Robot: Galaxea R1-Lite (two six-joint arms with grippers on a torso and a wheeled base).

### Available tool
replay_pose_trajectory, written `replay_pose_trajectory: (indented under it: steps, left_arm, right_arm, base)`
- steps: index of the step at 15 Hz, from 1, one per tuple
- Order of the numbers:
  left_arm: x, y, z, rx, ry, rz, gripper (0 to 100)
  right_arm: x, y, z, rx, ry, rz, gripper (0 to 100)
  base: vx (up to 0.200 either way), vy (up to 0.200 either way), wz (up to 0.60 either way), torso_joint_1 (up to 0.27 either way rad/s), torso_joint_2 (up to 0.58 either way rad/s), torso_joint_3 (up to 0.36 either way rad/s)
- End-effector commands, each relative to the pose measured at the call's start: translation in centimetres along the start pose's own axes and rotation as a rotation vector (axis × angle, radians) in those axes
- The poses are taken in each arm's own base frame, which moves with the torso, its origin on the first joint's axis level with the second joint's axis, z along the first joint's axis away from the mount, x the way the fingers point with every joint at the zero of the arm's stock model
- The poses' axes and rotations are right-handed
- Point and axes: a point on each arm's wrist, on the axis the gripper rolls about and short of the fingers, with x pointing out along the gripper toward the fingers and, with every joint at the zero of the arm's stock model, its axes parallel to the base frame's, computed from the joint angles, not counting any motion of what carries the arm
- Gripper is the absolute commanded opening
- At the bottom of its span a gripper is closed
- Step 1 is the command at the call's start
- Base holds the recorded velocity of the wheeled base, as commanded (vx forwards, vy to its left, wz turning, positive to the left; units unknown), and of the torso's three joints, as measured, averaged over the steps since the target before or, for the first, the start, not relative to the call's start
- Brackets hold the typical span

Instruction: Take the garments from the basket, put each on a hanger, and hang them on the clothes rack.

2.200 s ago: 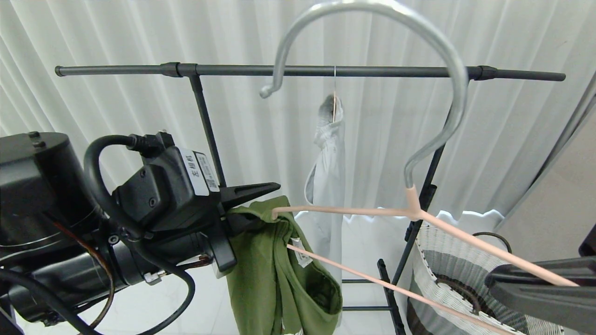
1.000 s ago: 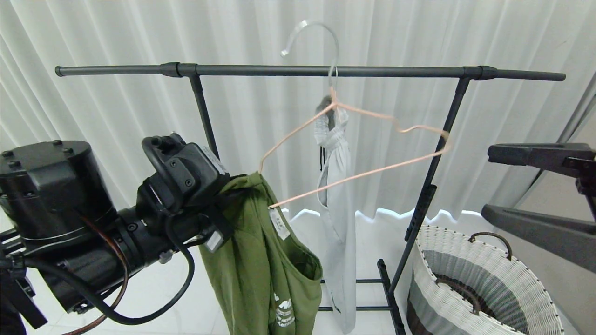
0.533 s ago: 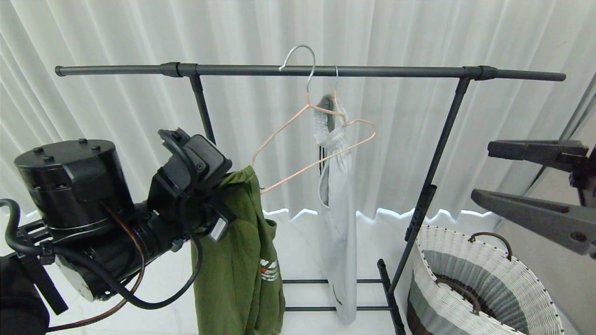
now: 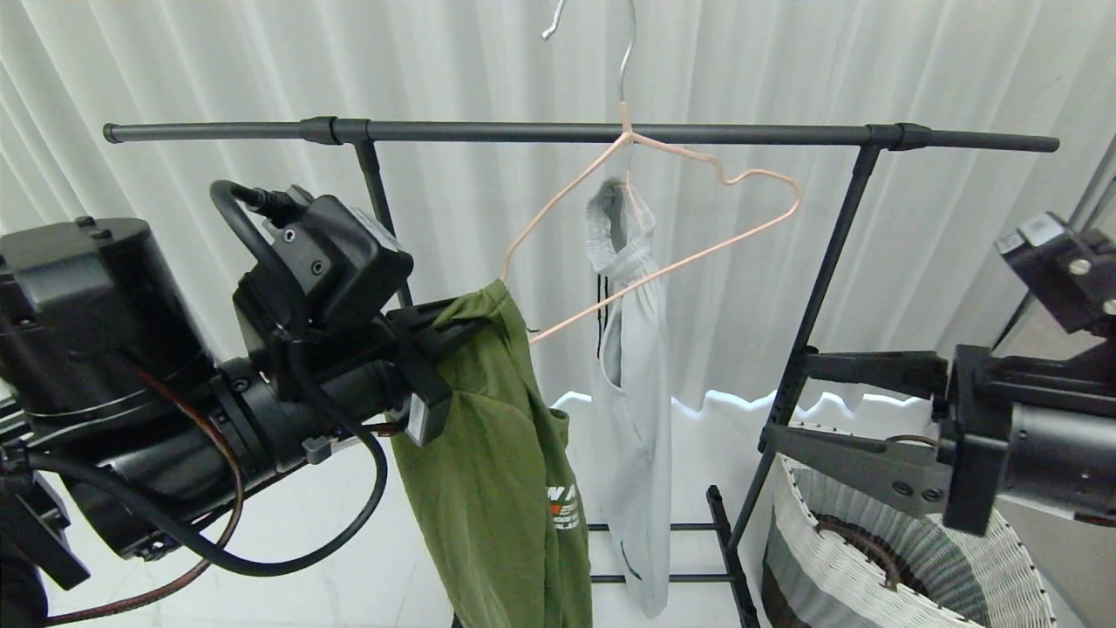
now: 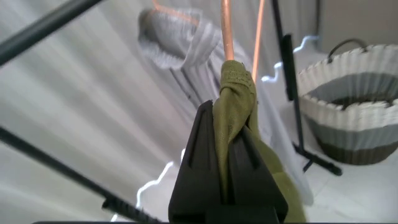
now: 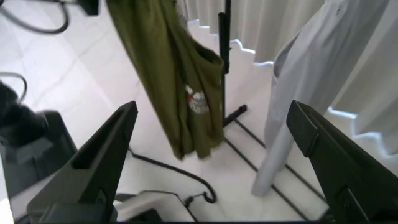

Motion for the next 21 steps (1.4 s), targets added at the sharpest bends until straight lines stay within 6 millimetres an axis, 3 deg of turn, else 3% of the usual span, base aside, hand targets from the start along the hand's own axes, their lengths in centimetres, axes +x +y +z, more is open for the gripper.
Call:
replay_pose_trajectory:
  steps: [1,8,12,16,18,21]
  left_arm:
    - [-0.5,0.2,0.5,0.001,-0.022,0.007,0]
    - [-1.6,0.3,3.0,0.01,-0.165,-0.067,0]
    - [-1.7,-0.4,3.9,0.012,-0.202,-0.101,0]
    - [-1.7,-0.2,4.4,0.014,-0.219,-0.093,0]
    - [-2.0,-0.1,4.5,0.016,-0.228,-0.087,0]
    - [-2.0,-0.1,4.3,0.016,-0.219,-0.086,0]
  right_arm:
    - [3.5,-1.2,-1.5,0.06,0.061,-0.017,100]
    - [9.5,-0.8,-3.9,0.163,0.066,-0.052,100]
    - [12.1,-1.0,-4.1,0.168,0.058,-0.045,100]
    - [13.4,0.0,-5.4,0.164,0.107,-0.023,100]
    - [14.2,-0.4,-6.3,0.168,0.121,-0.09,100]
    - [13.8,-1.3,-5.9,0.196,0.089,-0.136,100]
  base:
    - [0.0,0.0,0.0,0.0,0.0,0.0]
    - [0.0,0.0,0.0,0.0,0.0,0.0]
    - [0.0,0.0,0.0,0.0,0.0,0.0]
    - [0.0,0.0,0.0,0.0,0.0,0.0]
    - [0.0,0.0,0.0,0.0,0.0,0.0]
    - [0.0,0.0,0.0,0.0,0.0,0.0]
